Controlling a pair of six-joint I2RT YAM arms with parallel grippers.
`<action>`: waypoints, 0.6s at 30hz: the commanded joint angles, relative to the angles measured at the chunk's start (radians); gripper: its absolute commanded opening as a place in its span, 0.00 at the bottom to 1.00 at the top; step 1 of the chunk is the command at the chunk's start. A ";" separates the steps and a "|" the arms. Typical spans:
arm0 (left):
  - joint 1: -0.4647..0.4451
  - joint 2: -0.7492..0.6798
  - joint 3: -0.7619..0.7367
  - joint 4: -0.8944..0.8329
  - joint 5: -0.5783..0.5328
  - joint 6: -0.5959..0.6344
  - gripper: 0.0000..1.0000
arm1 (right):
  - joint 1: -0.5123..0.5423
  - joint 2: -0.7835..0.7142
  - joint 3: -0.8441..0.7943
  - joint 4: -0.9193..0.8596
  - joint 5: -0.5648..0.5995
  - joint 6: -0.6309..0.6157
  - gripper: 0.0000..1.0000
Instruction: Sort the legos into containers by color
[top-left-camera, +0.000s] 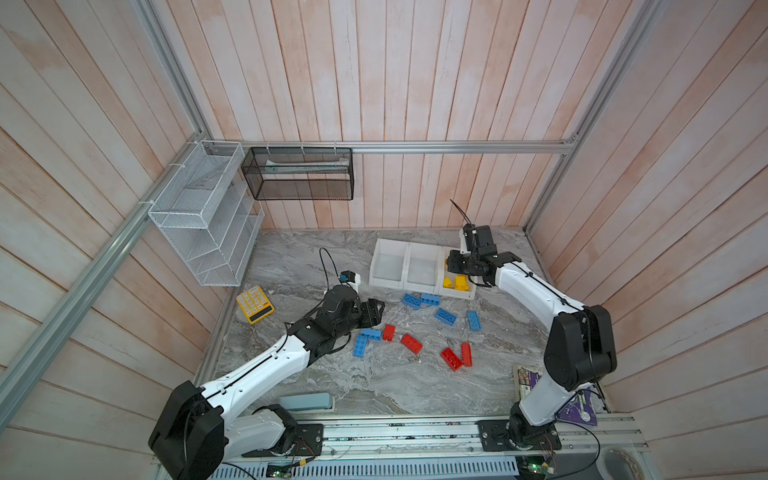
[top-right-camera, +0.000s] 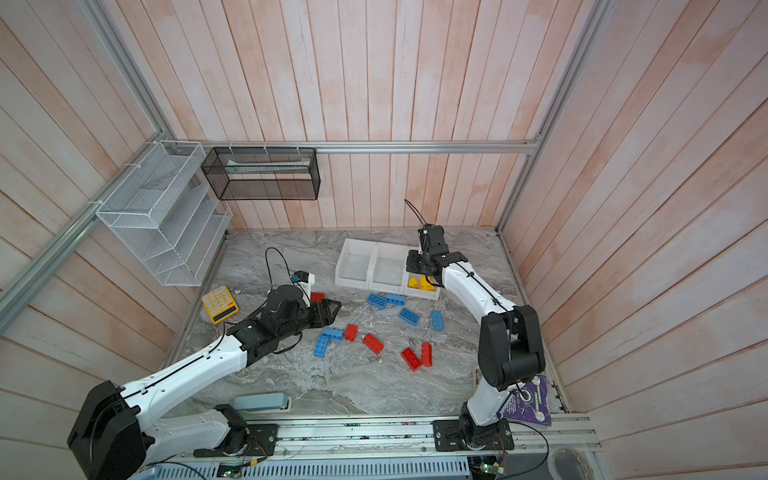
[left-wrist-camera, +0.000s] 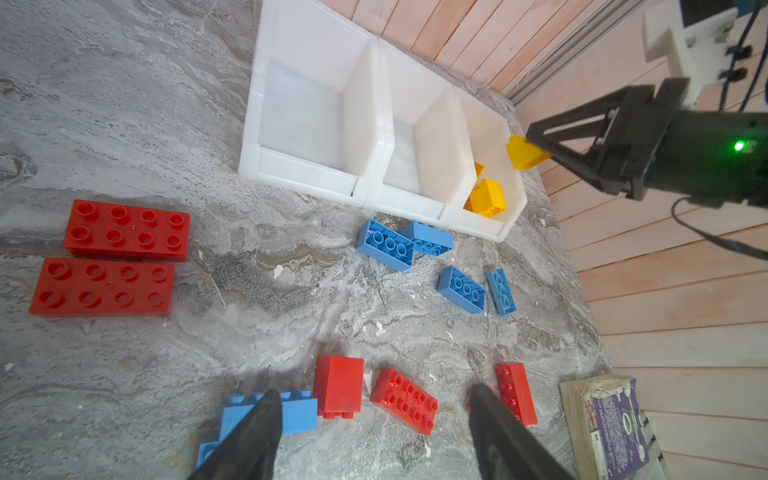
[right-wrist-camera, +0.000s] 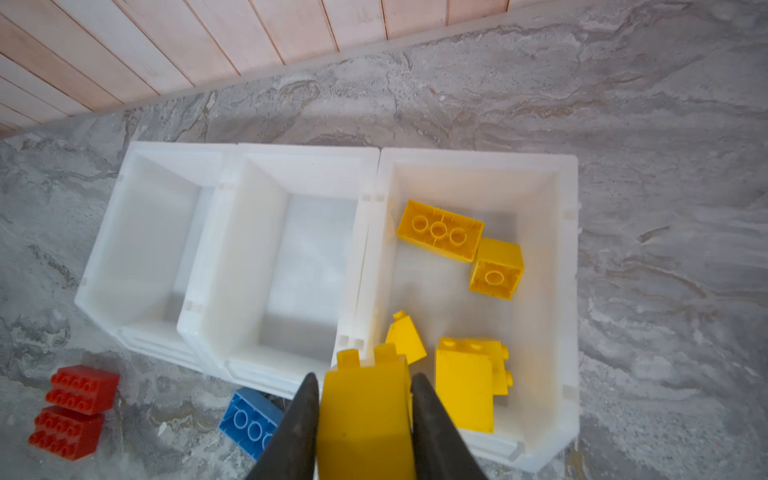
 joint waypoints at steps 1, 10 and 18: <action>0.011 -0.021 -0.021 -0.029 0.006 0.018 0.73 | -0.012 0.068 0.076 -0.062 -0.006 -0.012 0.34; 0.017 -0.056 -0.025 -0.093 -0.015 0.027 0.73 | -0.015 0.037 0.089 -0.070 0.028 -0.027 0.65; 0.018 -0.122 -0.042 -0.140 -0.012 0.016 0.73 | 0.102 -0.152 -0.201 -0.060 0.035 -0.046 0.86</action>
